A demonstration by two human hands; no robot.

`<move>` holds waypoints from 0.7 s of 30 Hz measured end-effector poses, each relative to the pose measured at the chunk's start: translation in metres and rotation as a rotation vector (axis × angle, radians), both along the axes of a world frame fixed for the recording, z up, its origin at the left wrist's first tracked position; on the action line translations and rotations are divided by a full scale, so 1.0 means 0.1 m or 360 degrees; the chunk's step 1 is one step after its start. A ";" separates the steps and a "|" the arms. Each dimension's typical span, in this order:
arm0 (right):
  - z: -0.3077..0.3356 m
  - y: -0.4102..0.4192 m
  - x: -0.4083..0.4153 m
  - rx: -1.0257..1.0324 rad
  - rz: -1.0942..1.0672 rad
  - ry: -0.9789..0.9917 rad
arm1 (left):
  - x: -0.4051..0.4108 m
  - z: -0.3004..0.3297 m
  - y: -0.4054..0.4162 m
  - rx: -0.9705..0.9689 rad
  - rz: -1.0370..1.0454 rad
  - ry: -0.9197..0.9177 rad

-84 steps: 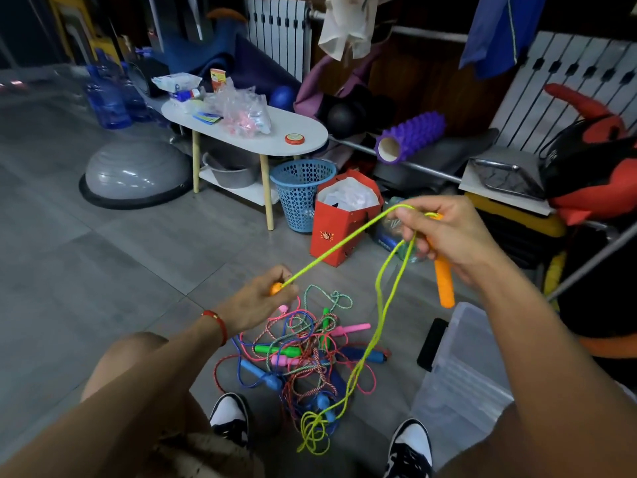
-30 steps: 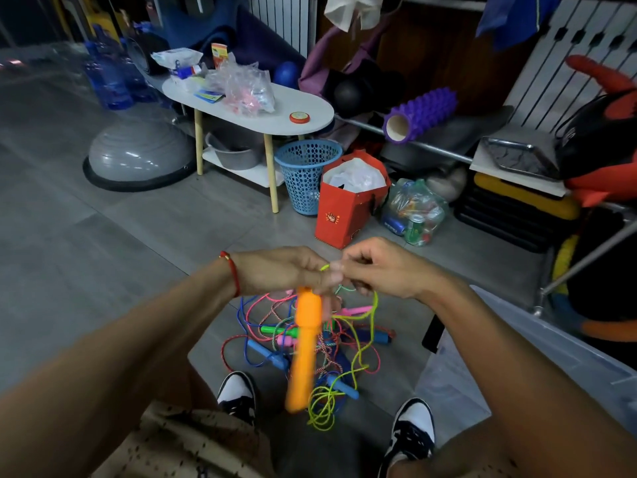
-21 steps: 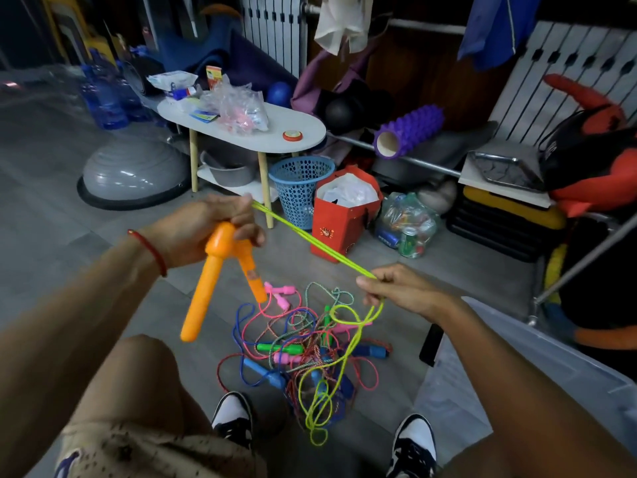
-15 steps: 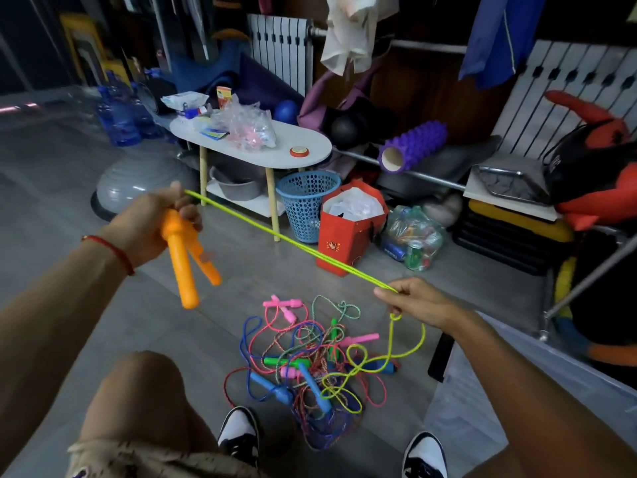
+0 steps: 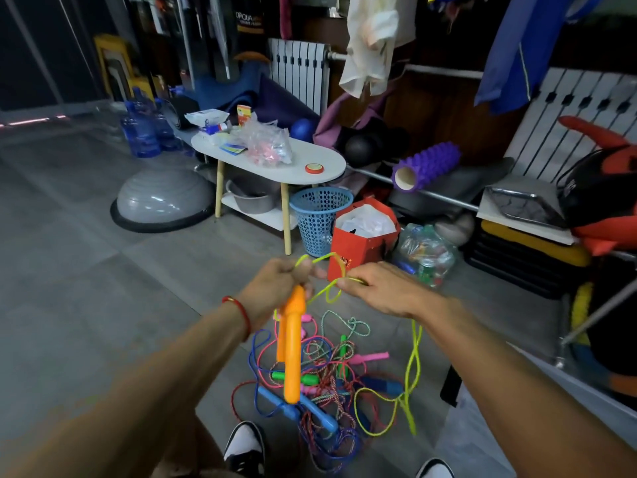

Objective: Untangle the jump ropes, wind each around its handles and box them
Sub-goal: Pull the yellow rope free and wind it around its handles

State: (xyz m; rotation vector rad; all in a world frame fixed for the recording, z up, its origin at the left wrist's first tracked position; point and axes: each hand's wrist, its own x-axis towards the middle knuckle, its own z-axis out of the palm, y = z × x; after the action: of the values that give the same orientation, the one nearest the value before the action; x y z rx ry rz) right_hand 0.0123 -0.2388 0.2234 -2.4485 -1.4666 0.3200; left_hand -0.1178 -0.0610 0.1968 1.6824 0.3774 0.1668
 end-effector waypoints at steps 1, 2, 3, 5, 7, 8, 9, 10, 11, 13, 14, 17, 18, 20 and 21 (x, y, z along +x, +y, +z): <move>0.03 0.04 -0.06 -0.0025 0.0033 -0.0041 | 0.03 -0.01 -0.11 -0.0009 -0.0033 -0.0007; 0.07 0.07 -0.10 -0.0029 0.0060 -0.0086 | 0.06 -0.03 -0.18 -0.0027 -0.0069 0.0010; 0.10 0.08 -0.12 -0.0026 0.0073 -0.0124 | 0.08 -0.04 -0.23 -0.0049 -0.0112 0.0041; 0.14 0.05 -0.12 -0.0038 0.0071 -0.0143 | 0.09 -0.06 -0.24 -0.0111 -0.0237 0.0108; 0.13 0.00 -0.10 -0.0052 0.0074 -0.0106 | 0.07 -0.04 -0.21 -0.0073 -0.0369 0.0138; 0.12 -0.01 -0.09 -0.0052 0.0074 -0.0068 | 0.07 -0.03 -0.17 0.0040 -0.0375 0.0147; 0.09 -0.03 -0.07 -0.0037 0.0059 0.0010 | 0.08 -0.01 -0.13 0.0195 -0.0325 0.0143; 0.06 -0.07 -0.04 0.0002 0.0029 0.0131 | 0.08 0.01 -0.08 0.0355 -0.0245 0.0128; 0.01 -0.11 0.00 0.0058 -0.0023 0.0276 | 0.09 0.01 0.01 0.0493 -0.0162 0.0109; -0.11 -0.26 0.14 0.0151 -0.0169 0.0586 | 0.07 0.05 0.19 0.0701 0.0020 0.0124; -0.18 -0.35 0.22 0.0168 -0.0250 0.0730 | 0.04 0.06 0.32 0.0753 0.0149 0.0156; -0.42 -0.67 0.39 0.0170 -0.0416 0.0981 | -0.06 0.02 0.83 0.0667 0.0619 0.0235; -0.50 -0.78 0.44 0.0136 -0.0455 0.0971 | -0.10 -0.01 1.03 0.0556 0.0811 0.0251; -0.63 -0.96 0.49 0.0070 -0.0541 0.0899 | -0.21 -0.07 1.35 0.0388 0.1076 0.0334; -0.67 -1.02 0.50 0.0113 -0.0582 0.0933 | -0.24 -0.11 1.45 0.0375 0.1065 0.0388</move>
State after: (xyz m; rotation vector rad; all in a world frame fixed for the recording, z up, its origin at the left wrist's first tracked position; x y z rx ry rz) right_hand 0.0620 -0.3406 0.1565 -2.2293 -0.7611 0.8008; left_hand -0.1419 0.0843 0.1859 1.7552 1.1376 0.5163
